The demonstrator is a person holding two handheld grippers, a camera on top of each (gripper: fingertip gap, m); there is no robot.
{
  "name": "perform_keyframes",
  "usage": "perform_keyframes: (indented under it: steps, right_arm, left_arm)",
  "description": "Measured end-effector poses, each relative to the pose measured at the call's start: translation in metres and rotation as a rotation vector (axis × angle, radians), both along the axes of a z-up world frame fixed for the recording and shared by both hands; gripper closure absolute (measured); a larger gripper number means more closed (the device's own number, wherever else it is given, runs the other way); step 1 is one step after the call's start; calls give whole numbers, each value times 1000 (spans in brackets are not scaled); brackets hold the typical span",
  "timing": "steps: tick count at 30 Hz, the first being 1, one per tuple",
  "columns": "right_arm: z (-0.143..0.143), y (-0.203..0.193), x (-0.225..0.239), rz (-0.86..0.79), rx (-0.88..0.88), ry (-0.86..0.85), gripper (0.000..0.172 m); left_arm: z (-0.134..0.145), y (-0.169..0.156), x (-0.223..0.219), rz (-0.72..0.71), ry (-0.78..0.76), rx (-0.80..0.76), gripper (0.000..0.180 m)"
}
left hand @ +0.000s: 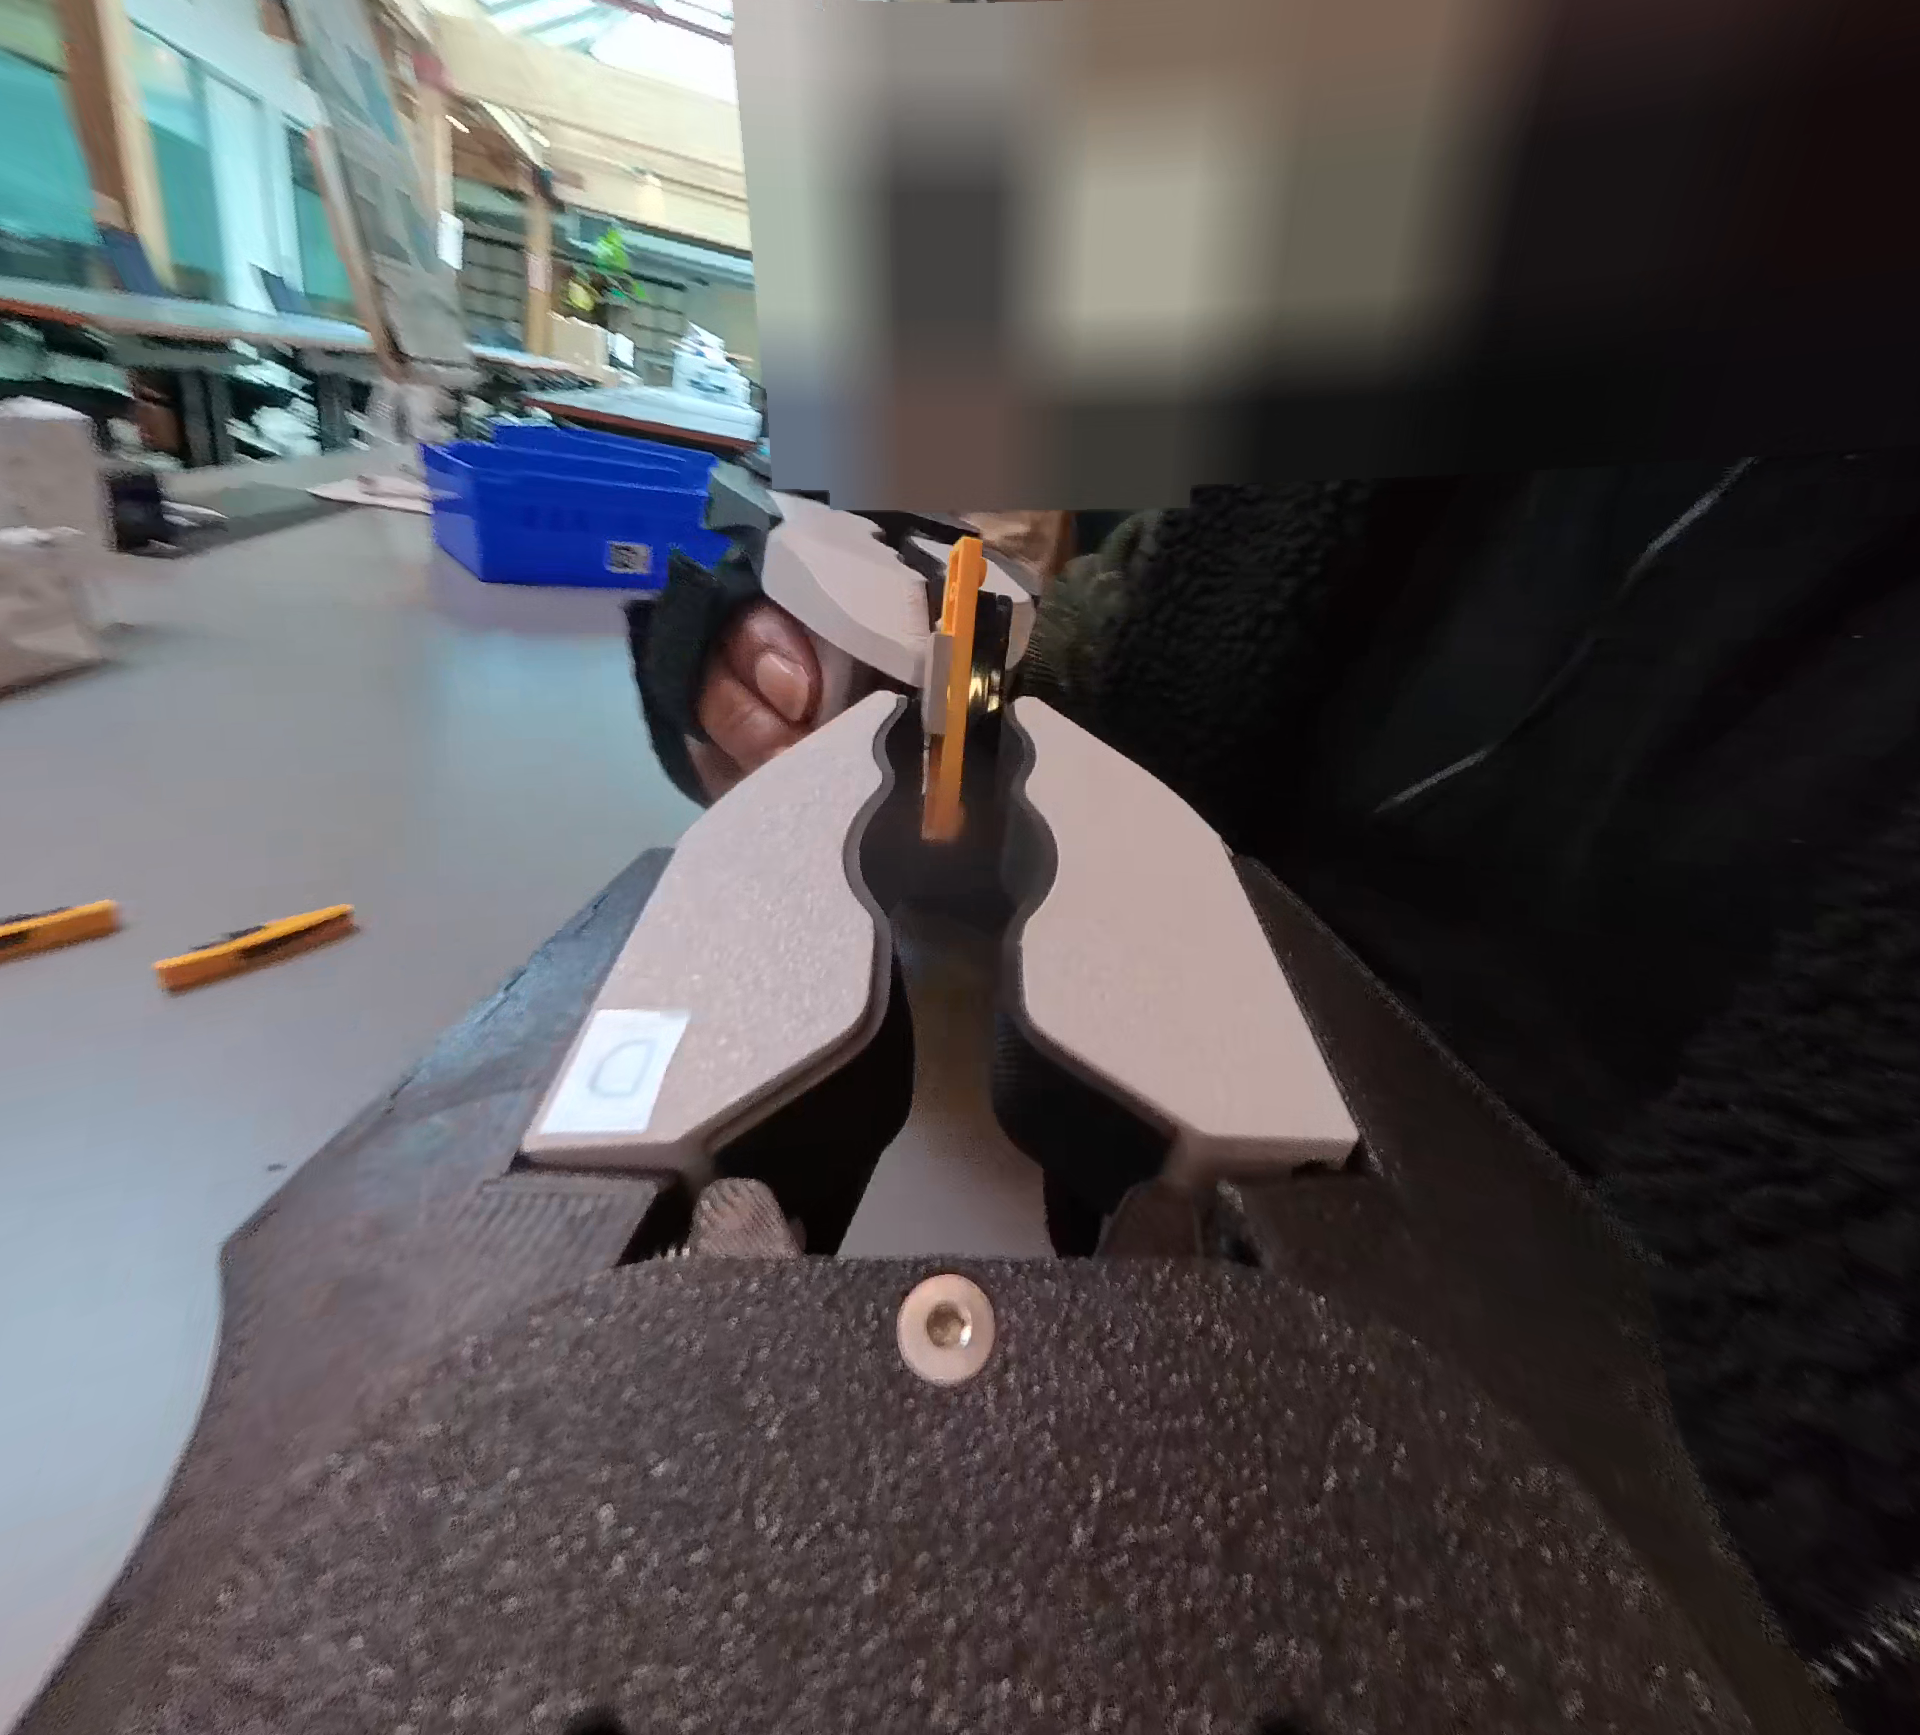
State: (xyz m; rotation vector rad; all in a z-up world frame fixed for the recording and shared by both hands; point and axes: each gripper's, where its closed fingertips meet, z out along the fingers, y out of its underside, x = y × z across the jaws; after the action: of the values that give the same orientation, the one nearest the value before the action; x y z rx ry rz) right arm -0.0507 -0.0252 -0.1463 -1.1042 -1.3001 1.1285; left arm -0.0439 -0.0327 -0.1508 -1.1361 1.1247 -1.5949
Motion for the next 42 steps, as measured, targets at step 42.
perform_keyframes:
  steps: [42]
  right_arm:
    - [-98,14,-2,-106,517,-519,160]
  left_arm:
    - [-95,21,-14,224,737,804,166]
